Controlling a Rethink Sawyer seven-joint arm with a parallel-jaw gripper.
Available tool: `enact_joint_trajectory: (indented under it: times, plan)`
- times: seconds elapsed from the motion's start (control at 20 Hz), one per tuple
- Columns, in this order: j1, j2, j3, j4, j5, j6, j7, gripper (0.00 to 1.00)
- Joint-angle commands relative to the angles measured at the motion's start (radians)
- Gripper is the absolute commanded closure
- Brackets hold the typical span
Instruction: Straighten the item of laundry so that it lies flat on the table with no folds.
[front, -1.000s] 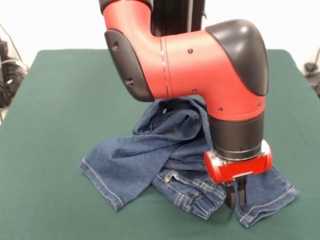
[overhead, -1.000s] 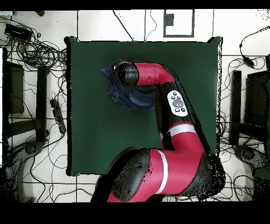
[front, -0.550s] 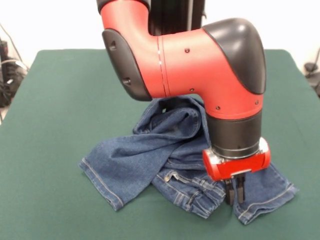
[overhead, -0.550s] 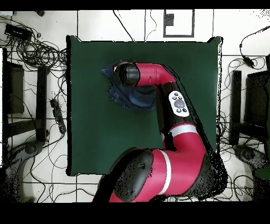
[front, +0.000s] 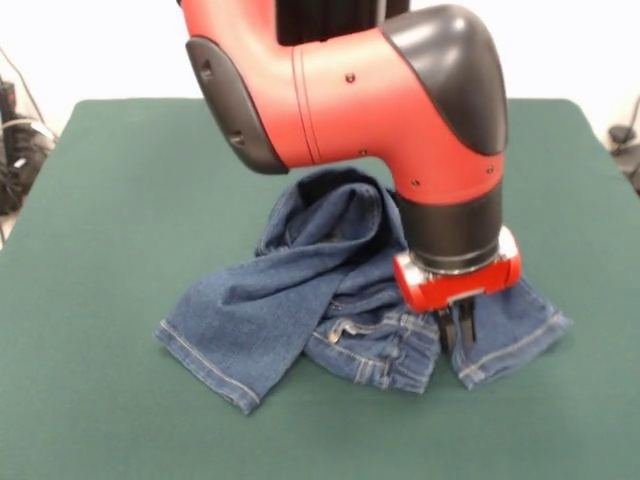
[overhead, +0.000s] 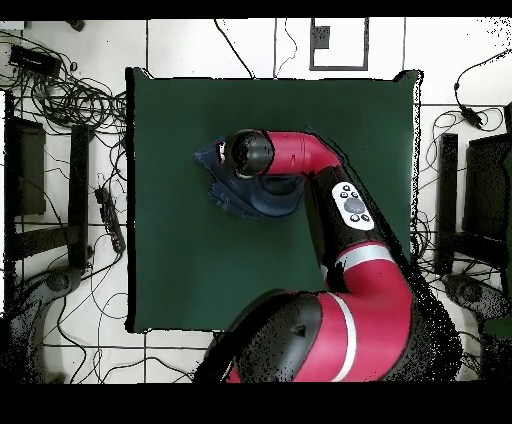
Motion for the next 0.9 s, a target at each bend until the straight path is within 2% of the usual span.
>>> enact_joint_trajectory:
  times: [0.05, 0.25, 0.45, 0.6, 0.9]
  plan:
    - [-0.009, -0.025, 0.098, 0.213, 0.014, 0.222, -0.154, 1.00]
    - [-0.029, -0.053, 0.124, 0.254, 0.007, 0.176, -0.138, 1.00]
    - [-0.075, -0.057, 0.185, 0.305, -0.006, 0.018, -0.117, 1.00]
    - [-0.144, -0.082, 0.266, 0.386, -0.015, -0.074, -0.130, 1.00]
    - [-0.230, -0.161, 0.349, 0.520, -0.021, -0.020, -0.139, 1.00]
